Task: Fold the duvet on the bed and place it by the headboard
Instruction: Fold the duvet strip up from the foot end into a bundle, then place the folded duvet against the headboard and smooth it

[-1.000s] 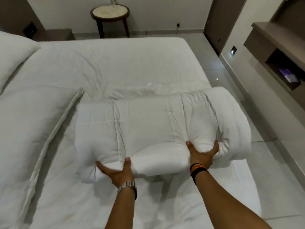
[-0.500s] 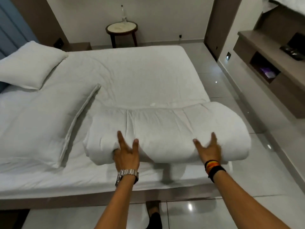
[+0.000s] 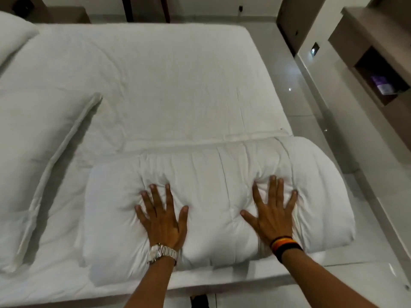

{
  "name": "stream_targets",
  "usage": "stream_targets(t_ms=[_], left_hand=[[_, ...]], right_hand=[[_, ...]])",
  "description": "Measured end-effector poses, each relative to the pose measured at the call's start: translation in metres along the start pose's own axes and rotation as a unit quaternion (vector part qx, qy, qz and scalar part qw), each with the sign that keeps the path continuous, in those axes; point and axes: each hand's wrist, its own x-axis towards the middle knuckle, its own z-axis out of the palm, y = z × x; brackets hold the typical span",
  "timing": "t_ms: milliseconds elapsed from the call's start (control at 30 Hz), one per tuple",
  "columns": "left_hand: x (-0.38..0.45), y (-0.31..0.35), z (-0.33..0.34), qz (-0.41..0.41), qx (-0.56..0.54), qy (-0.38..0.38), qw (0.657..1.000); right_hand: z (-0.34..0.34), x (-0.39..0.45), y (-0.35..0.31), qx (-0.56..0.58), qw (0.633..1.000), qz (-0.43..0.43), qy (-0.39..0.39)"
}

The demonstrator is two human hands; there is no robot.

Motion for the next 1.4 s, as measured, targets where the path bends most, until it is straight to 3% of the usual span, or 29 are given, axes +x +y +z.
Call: stream_targets(t_ms=[233,367,433,600,733,867,1000,1100,1200,1400], left_hand=[[0.149,0.022,0.019,0.007,-0.002,0.024,1.000],[0.161,0.026,0.025,0.003,0.004,0.027,1.000],[0.147,0.020,0.039,0.007,0.022,0.006,1.000],[0.146,0.021,0.051,-0.002,0.056,-0.049,0.997],[0.137,0.023,0.026,-0.021,0.060,-0.059,0.996],[0.105,0.031,-0.002,-0.048,0.063,-0.071,0.994],[0.064,0.060,-0.031,-0.164,0.065,-0.067,0.982],[0.024,0.095,-0.043,-0.324,0.021,-0.050,0.945],[-0.025,0.140,-0.034,-0.451,-0.065,-0.052,0.888],[-0.042,0.221,-0.013,-0.592,-0.353,0.088,0.719]], right_hand=[[-0.007,0.142,-0.008,-0.015,1.000,0.020,0.015],[-0.007,0.164,-0.003,0.016,0.996,-0.057,0.073],[0.006,0.160,-0.001,0.010,0.995,-0.089,0.043],[0.023,0.157,-0.014,-0.023,0.993,-0.055,-0.101],[-0.009,0.158,-0.010,0.014,0.993,-0.078,-0.093],[-0.045,0.187,-0.001,0.075,0.978,-0.196,-0.019],[-0.075,0.259,-0.016,0.069,0.933,-0.303,-0.181],[-0.078,0.303,-0.037,0.057,0.899,-0.320,-0.295],[-0.067,0.325,-0.042,0.040,0.887,-0.304,-0.346],[-0.016,0.343,-0.044,0.045,0.877,-0.284,-0.385]])
